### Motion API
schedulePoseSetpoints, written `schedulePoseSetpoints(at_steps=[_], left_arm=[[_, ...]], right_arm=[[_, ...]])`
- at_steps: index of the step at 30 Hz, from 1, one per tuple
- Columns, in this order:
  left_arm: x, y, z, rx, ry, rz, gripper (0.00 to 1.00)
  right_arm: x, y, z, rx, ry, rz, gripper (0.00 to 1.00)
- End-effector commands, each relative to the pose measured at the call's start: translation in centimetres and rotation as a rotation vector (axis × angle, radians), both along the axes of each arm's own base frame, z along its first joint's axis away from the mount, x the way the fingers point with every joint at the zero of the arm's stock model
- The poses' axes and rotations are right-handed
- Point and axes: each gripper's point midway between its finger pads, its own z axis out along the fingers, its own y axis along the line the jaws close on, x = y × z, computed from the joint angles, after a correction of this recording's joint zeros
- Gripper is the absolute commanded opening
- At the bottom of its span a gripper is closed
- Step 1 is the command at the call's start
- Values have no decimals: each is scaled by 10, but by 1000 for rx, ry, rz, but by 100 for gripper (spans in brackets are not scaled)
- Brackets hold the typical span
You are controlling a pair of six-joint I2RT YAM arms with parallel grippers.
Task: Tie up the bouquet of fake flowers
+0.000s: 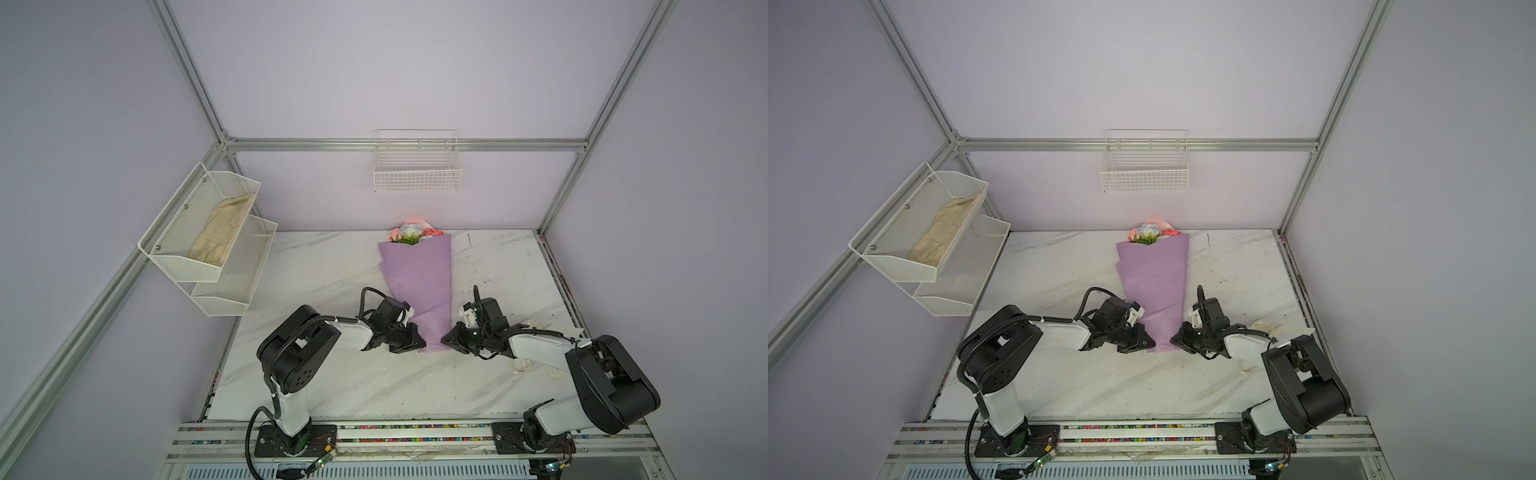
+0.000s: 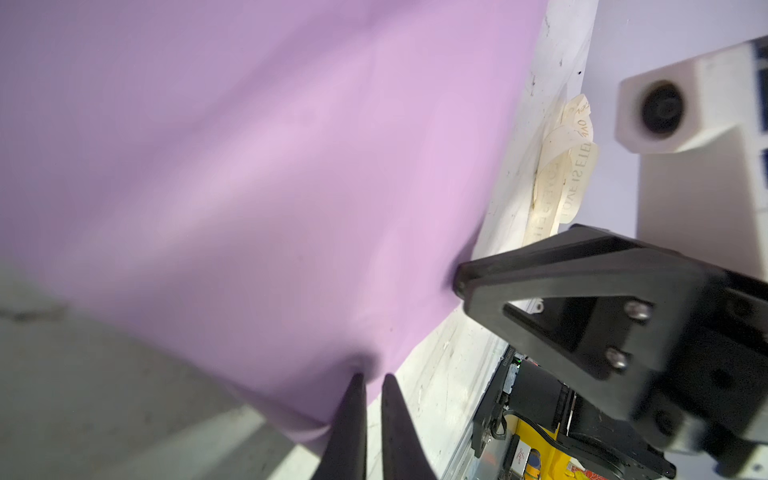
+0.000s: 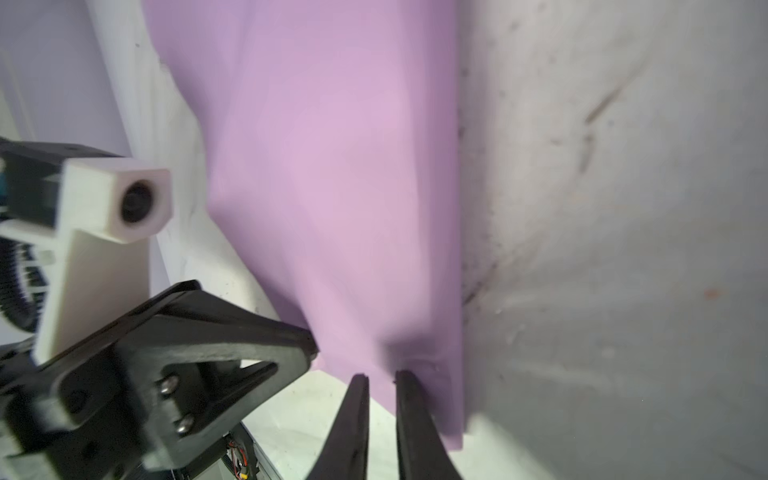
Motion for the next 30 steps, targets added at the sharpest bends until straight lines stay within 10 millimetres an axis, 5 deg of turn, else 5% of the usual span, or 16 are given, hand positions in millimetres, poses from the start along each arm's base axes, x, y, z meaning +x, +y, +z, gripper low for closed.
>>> schedulePoseSetpoints(at_steps=[1, 8, 13, 20, 30], left_arm=[[6, -4, 4, 0, -38, -15, 11], [13, -4, 19, -17, -82, -5, 16], [27, 3, 44, -26, -152, 27, 24], [55, 25, 63, -39, -194, 97, 50], [102, 56, 69, -76, -187, 225, 77]], right_arm=[[-14, -14, -23, -83, 56, 3, 17], [14, -11, 27, -48, -69, -45, 20], [50, -39, 42, -85, -157, -134, 39], [98, -38, 38, -63, -186, -73, 50], [127, -14, 10, 38, -139, -7, 44]])
